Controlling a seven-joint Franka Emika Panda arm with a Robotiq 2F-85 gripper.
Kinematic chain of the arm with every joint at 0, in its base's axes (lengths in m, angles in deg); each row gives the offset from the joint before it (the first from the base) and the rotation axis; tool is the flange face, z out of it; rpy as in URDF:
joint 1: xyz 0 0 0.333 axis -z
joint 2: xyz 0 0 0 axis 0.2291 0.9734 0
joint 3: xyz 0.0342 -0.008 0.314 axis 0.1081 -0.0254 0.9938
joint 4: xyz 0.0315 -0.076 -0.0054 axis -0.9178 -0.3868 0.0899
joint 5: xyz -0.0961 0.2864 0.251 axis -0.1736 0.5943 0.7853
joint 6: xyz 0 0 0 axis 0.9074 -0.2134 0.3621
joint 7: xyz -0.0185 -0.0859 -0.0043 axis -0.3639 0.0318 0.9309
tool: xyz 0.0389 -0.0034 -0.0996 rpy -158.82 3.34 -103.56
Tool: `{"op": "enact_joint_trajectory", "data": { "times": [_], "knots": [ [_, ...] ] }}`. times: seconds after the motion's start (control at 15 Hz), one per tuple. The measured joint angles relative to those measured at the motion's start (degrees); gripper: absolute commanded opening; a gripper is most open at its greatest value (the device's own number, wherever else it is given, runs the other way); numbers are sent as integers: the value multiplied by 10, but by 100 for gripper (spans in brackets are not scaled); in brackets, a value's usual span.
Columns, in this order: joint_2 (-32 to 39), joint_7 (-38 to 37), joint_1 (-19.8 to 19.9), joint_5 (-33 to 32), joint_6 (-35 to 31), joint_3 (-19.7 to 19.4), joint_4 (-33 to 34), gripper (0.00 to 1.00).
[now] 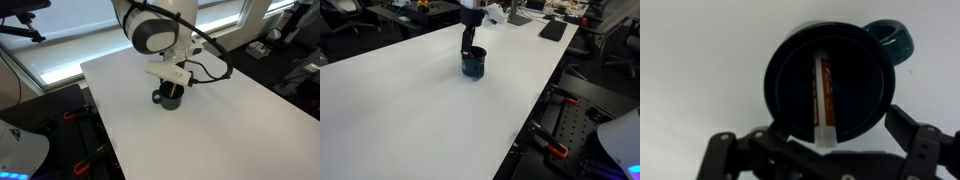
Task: Remove the marker from the mug.
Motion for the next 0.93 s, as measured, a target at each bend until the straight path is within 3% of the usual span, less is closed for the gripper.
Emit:
{"op": "enact_joint_trajectory", "data": {
  "times": [0.47,0.73,0.8,0.93],
  "knots": [
    [-7,5,3,0,8,0,-1,94],
    [-12,9,4,0,12,1,-2,76],
    [-14,9,4,0,14,1,-2,81],
    [-15,9,4,0,17,1,-3,77]
  ]
}}
